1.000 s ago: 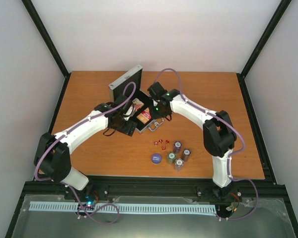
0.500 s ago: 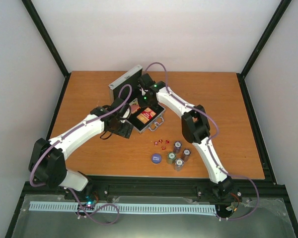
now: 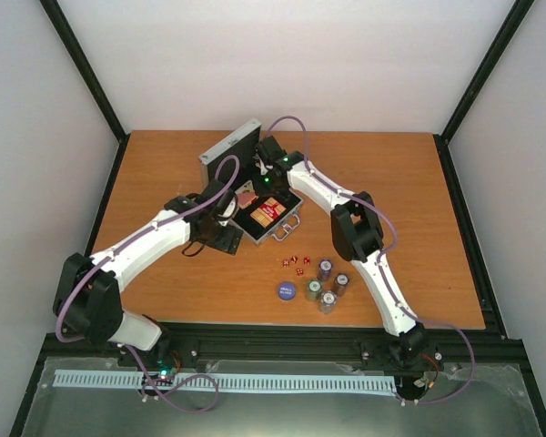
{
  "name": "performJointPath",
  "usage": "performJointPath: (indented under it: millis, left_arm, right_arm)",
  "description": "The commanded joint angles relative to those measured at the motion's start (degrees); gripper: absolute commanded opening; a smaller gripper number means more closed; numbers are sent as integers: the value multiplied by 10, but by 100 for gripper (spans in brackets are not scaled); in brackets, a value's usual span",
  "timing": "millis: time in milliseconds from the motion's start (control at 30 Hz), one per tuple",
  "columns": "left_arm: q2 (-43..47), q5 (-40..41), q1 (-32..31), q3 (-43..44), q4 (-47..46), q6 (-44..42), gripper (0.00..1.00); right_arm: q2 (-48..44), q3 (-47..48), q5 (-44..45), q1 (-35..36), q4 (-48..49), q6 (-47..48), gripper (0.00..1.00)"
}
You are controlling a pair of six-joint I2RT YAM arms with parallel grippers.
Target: Pack up texas hold em set
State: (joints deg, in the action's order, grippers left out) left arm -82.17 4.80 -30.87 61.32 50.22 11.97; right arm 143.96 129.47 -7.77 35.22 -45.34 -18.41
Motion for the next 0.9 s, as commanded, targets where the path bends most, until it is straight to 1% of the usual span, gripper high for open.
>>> performJointPath:
  millis: [0,267,400,467,533,567,633,733,867]
  left_arm:
    - [-8,-8,9,5,-6,-12,88]
    - [-19,-15,19,8,-12,-23,88]
    - [-24,-16,21,13,-16,-25,88]
    - [-27,-18,23,15,-19,-26,88]
    - [-34,-19,25,19,-20,-26,88]
    - [-38,-20,25,21,-21,-25,89]
    - [-45,-24,26,25,-23,-22,89]
    - [-47,-29,27,27,-30,-21,89]
    - [-54,-25,29,31,-28,-18,91]
  right_arm:
    - [17,9,8,-2,5,-3,26]
    - [-2,1,23,-3,-8,9,37]
    - [-49,-29,37,-3,4,20,46]
    - [-75,-48,45,-3,2,28,48]
    - [-106,-83,52,-3,-1,34,49]
    - [-124,-104,55,-2,-3,36,52]
    - [-166,-158,64,2,-1,43,53]
    - [-235,-265,68,12,4,59,55]
    - [-312,-406,65,39,-7,84,60]
